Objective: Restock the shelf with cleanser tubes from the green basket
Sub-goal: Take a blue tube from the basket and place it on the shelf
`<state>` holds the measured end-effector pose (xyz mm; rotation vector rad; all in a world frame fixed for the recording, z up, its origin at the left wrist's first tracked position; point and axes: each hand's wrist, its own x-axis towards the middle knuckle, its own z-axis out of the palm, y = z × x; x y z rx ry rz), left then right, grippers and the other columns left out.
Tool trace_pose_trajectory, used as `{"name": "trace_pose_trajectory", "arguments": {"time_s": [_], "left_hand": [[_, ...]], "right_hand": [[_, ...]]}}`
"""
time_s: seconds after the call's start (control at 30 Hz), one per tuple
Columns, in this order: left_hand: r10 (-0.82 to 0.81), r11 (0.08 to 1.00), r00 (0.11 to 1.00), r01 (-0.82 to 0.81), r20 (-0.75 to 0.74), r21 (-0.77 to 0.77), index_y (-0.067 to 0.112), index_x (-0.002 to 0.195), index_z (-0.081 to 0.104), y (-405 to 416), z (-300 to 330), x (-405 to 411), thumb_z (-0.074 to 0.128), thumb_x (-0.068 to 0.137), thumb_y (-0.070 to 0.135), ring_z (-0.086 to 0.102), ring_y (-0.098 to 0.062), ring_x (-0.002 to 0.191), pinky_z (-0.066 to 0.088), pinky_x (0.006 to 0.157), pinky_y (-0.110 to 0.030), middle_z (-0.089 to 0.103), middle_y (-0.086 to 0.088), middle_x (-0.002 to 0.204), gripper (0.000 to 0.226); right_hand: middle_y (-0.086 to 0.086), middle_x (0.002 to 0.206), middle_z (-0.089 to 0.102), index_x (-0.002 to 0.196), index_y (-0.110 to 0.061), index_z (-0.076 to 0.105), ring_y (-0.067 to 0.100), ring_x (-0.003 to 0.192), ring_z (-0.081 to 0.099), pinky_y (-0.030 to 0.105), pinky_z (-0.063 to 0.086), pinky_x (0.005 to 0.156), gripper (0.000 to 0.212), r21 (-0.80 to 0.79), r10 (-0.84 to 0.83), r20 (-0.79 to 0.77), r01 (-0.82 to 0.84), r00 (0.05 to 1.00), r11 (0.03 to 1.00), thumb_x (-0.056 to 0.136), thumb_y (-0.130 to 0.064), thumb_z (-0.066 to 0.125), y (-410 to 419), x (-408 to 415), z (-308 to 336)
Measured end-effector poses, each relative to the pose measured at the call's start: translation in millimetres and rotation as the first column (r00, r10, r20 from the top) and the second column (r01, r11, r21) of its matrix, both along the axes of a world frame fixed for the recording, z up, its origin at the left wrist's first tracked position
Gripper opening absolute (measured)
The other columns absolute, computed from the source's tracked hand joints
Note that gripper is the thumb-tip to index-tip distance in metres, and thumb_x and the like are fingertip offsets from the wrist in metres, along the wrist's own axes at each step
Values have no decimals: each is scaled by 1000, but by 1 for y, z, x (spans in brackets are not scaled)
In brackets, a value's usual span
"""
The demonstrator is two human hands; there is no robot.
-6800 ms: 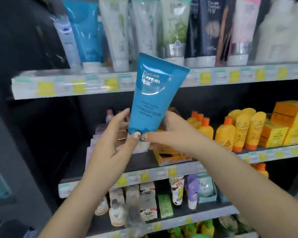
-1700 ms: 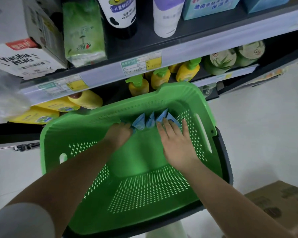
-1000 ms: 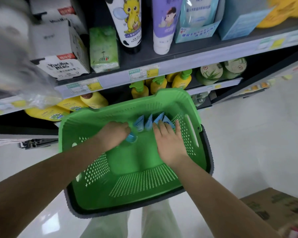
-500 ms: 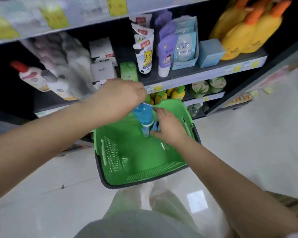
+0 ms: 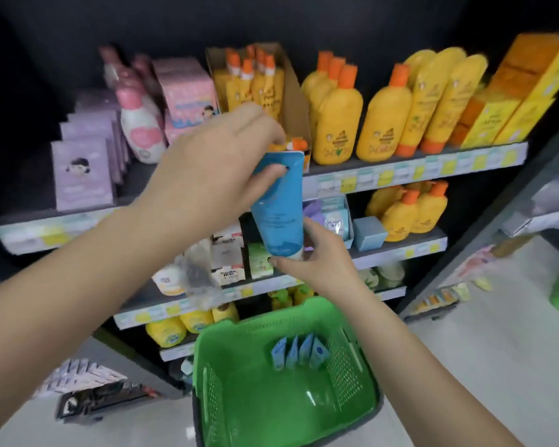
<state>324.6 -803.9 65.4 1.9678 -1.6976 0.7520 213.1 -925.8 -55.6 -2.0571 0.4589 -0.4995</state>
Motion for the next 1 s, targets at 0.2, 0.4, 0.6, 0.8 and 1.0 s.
{"name": "trace_pose_trajectory", "arguments": {"time_s": [0.2,0.4,0.6,0.8,1.0], "left_hand": [[70,936,996,-82,-45,-342,-8,114,48,39,55,7,60,78,19,44,-26,102,34,86,-17,49,-25,117,47],[157,890,964,-231,-213,-392,15,129,34,73,94,20,51,75,45,44,-1,71,35,65,-14,53,-5,98,64],[-109,857,894,-136,-433,-498,52,113,37,92,144,30,54,68,52,64,-8,85,55,69,-35,62,21,105,48],[-58,773,837,-307,-544,-556,35,109,48,104,205,67,68,63,44,67,-7,88,54,82,-43,67,13,99,51],[30,744,822,-399,-569,-536,25,116,48,99,232,112,73,75,33,65,-16,87,55,77,-43,65,5,100,48]], "right_hand": [[-14,94,68,104,-26,61,-3,85,61,20,52,73,38,-24,107,206,-104,973,994,70,-22,79,19,26,104],[-12,90,71,95,-34,63,0,86,66,23,55,76,34,-77,243,375,-231,895,970,64,-29,76,45,57,186],[-6,81,71,92,-25,65,3,75,66,22,54,64,26,-206,319,500,-247,805,947,69,-23,79,73,95,260],[-12,73,61,103,-22,51,-4,60,56,11,39,52,43,-299,343,506,-212,792,930,70,-33,77,100,147,317],[-3,95,62,107,-16,49,14,83,60,28,50,66,42,-380,305,502,-109,809,918,77,-39,68,110,192,333]]}}
